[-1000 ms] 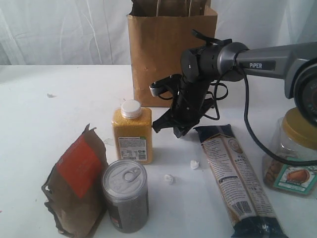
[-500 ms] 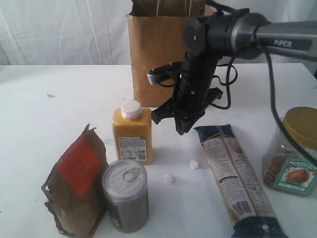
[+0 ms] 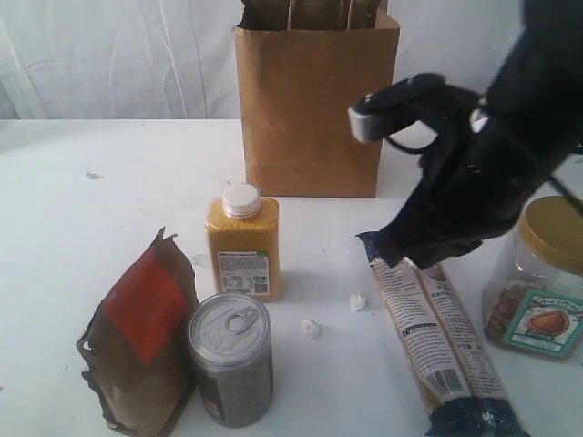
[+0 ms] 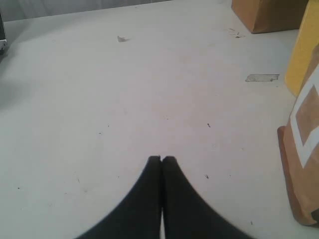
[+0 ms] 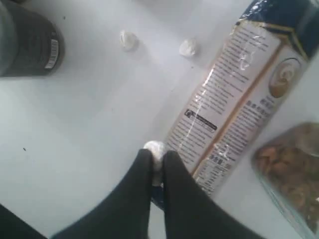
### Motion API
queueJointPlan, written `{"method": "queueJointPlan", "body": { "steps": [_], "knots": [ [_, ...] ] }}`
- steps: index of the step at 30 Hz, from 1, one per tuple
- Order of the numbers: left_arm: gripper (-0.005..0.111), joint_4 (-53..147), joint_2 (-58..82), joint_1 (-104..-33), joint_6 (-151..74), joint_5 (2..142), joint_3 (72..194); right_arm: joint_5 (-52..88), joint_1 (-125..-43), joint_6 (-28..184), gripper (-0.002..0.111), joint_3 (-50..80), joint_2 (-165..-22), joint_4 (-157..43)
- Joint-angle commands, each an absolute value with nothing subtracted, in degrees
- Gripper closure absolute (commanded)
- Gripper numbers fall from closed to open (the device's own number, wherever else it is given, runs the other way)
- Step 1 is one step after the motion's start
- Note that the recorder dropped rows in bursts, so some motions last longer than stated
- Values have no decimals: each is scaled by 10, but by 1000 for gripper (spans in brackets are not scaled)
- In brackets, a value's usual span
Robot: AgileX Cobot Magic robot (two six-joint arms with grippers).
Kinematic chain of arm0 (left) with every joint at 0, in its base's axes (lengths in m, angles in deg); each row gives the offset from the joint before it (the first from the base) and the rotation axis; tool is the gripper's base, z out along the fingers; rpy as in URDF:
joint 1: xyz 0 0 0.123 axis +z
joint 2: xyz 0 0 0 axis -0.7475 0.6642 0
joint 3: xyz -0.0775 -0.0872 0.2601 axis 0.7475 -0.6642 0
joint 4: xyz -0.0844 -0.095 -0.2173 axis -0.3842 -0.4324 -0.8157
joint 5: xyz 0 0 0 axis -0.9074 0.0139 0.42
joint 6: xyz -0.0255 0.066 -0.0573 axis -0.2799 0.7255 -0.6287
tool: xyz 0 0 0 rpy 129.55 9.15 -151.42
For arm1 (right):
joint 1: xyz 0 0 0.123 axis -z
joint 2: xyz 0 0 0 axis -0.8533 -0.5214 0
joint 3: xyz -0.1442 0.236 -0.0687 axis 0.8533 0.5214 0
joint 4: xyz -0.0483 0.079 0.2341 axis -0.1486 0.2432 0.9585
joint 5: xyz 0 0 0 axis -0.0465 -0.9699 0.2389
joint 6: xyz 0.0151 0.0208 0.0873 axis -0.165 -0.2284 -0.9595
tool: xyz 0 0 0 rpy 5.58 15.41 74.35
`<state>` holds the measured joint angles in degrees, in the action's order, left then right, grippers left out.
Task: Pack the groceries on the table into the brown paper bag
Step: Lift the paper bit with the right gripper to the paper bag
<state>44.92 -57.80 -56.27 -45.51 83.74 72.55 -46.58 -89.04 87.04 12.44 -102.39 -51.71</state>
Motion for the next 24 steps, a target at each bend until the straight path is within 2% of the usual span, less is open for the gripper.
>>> {"method": "queueJointPlan", "body": {
  "steps": [1,6,10,13,17,19,24],
  "knots": [
    [107,449,-581,-566,-455,837,723,-405,-892,859,108,153,-885,-545],
    [107,449,-581,-566,-455,837,723,-214,-892,731,108,153,-757,-600],
    [107,449,-581,-566,-455,837,723,-179,-825,682,108,146,-849,-616],
    [107,449,-581,-566,-455,837,723,-186,-748,844,108,103,-1002,-402],
    [107,449,-581,-566,-455,837,723,26,-726,1081,108,85,-1052,-45],
    [107,449,-581,-566,-455,837,723,63,-726,1155,108,79,-1068,20],
    [107,449,-581,-566,-455,837,723,44,-726,1242,108,22,-1126,37]
  ]
}}
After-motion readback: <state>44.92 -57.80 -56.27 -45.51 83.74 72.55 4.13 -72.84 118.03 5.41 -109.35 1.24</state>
